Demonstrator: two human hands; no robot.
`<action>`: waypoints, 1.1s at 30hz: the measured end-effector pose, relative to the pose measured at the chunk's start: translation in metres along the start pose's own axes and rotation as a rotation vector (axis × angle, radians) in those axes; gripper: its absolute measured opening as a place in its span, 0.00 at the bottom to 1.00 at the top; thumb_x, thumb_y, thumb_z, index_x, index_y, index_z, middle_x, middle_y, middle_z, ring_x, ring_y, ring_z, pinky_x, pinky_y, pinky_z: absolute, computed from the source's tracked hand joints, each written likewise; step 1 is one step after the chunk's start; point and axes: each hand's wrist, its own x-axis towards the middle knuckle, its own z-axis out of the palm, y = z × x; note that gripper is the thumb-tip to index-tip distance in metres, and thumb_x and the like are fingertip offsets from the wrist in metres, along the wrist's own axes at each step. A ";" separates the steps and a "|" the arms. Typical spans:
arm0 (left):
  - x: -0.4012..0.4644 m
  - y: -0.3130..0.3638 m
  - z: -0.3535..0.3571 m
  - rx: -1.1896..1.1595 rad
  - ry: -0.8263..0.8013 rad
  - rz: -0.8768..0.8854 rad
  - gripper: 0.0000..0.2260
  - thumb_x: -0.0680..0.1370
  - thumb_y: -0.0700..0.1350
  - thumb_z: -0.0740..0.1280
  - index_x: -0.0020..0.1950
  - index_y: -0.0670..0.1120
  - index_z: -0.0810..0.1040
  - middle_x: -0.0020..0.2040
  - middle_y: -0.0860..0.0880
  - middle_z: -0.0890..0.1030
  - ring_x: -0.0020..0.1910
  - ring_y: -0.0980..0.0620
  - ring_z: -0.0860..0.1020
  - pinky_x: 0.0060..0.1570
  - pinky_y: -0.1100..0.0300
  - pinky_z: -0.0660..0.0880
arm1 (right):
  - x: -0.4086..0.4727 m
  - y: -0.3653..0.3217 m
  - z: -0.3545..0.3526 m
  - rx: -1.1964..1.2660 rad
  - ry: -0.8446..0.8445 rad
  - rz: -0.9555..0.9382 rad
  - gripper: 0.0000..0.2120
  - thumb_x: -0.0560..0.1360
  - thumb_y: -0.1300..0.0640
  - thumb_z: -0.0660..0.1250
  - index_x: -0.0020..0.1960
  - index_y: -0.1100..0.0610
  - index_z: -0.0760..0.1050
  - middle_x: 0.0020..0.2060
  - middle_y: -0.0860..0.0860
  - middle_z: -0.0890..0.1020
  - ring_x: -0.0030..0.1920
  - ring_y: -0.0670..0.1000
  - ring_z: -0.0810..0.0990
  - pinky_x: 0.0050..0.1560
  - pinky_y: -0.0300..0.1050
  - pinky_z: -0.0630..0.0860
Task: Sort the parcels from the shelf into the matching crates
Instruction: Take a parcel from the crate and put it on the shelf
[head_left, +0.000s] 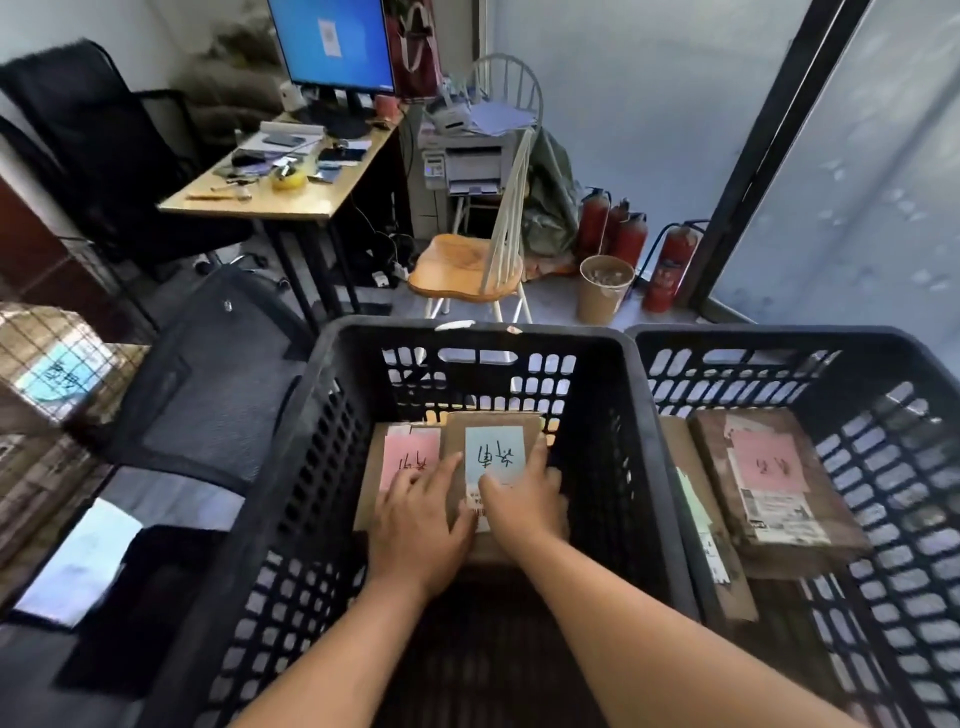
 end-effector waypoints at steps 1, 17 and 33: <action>-0.001 -0.001 0.000 0.007 0.002 0.001 0.31 0.78 0.62 0.52 0.80 0.57 0.68 0.72 0.54 0.79 0.70 0.49 0.72 0.69 0.47 0.69 | 0.000 0.000 0.001 -0.005 0.000 -0.005 0.46 0.77 0.42 0.65 0.85 0.45 0.39 0.73 0.55 0.66 0.69 0.62 0.70 0.68 0.64 0.72; -0.015 0.042 -0.112 -0.029 0.176 0.008 0.30 0.80 0.67 0.48 0.80 0.58 0.66 0.78 0.52 0.71 0.77 0.48 0.67 0.73 0.45 0.69 | -0.064 -0.042 -0.087 -0.158 0.158 -0.706 0.40 0.79 0.43 0.65 0.83 0.40 0.48 0.82 0.49 0.59 0.81 0.54 0.58 0.78 0.59 0.65; -0.245 0.164 -0.300 0.008 0.717 -0.169 0.27 0.83 0.66 0.52 0.81 0.62 0.60 0.80 0.58 0.67 0.79 0.56 0.65 0.75 0.48 0.70 | -0.266 -0.054 -0.247 -0.129 -0.004 -1.487 0.34 0.81 0.35 0.61 0.82 0.35 0.51 0.70 0.41 0.70 0.70 0.47 0.69 0.65 0.47 0.73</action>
